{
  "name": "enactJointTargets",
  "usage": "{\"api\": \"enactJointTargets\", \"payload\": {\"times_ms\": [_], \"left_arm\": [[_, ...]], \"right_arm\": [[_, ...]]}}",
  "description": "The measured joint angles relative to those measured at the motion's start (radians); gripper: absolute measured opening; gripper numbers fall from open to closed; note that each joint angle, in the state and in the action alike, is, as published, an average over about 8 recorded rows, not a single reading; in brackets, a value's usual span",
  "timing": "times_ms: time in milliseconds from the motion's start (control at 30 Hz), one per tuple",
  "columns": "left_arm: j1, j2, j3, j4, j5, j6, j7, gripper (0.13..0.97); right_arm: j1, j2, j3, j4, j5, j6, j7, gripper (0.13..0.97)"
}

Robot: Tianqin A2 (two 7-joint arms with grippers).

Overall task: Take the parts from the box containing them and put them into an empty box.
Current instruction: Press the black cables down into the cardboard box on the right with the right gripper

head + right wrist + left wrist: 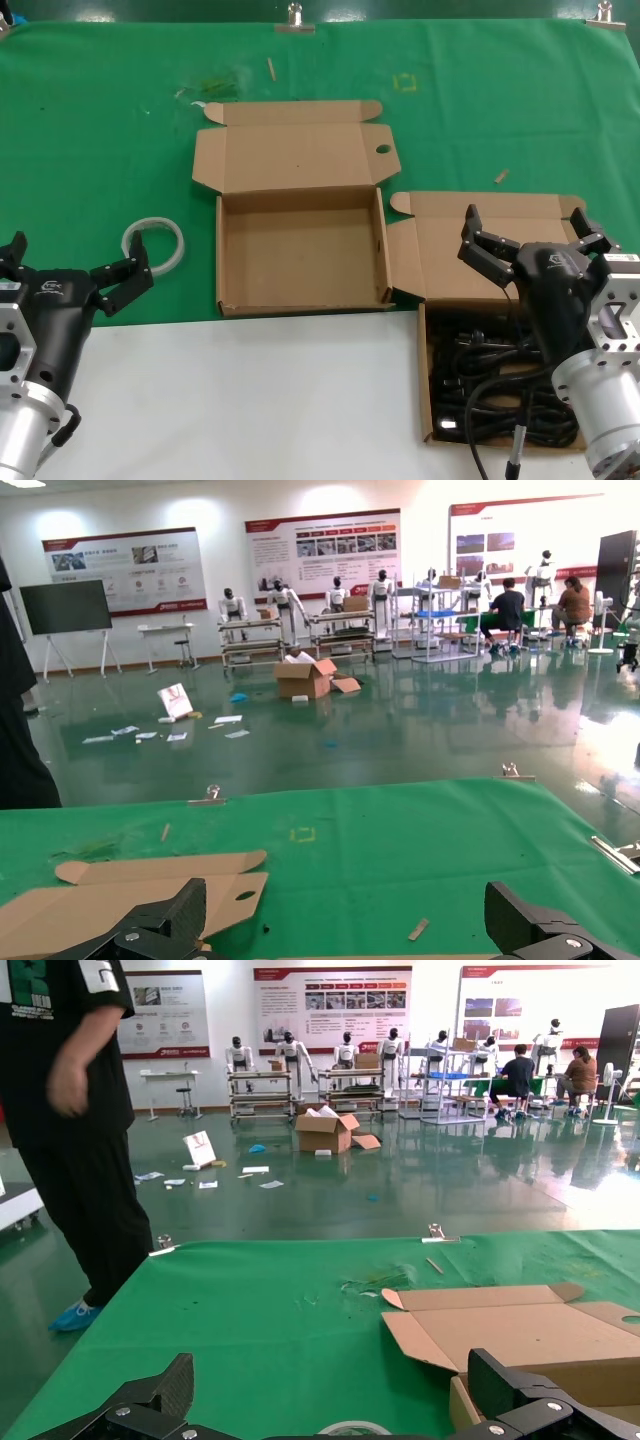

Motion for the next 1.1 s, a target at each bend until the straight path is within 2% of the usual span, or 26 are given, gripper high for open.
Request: {"api": "enactJointTargets", "payload": {"times_ms": [567,867,1100], "left_arm": [[0.000,0.000,0.000,0.000,0.000,0.000,0.000,0.965],[0.000,0.000,0.000,0.000,0.000,0.000,0.000,0.965],[0.000,0.000,0.000,0.000,0.000,0.000,0.000,0.965]], "right_arm": [[0.011,0.000,-0.013,-0.010,0.005,0.015,-0.006,0.966],[0.082,-0.001,-0.137,-0.072,0.121,0.224,-0.169,0.966],[0.094,-0.001,-0.157,-0.099,0.155,0.317,-0.245,0.966]]}}
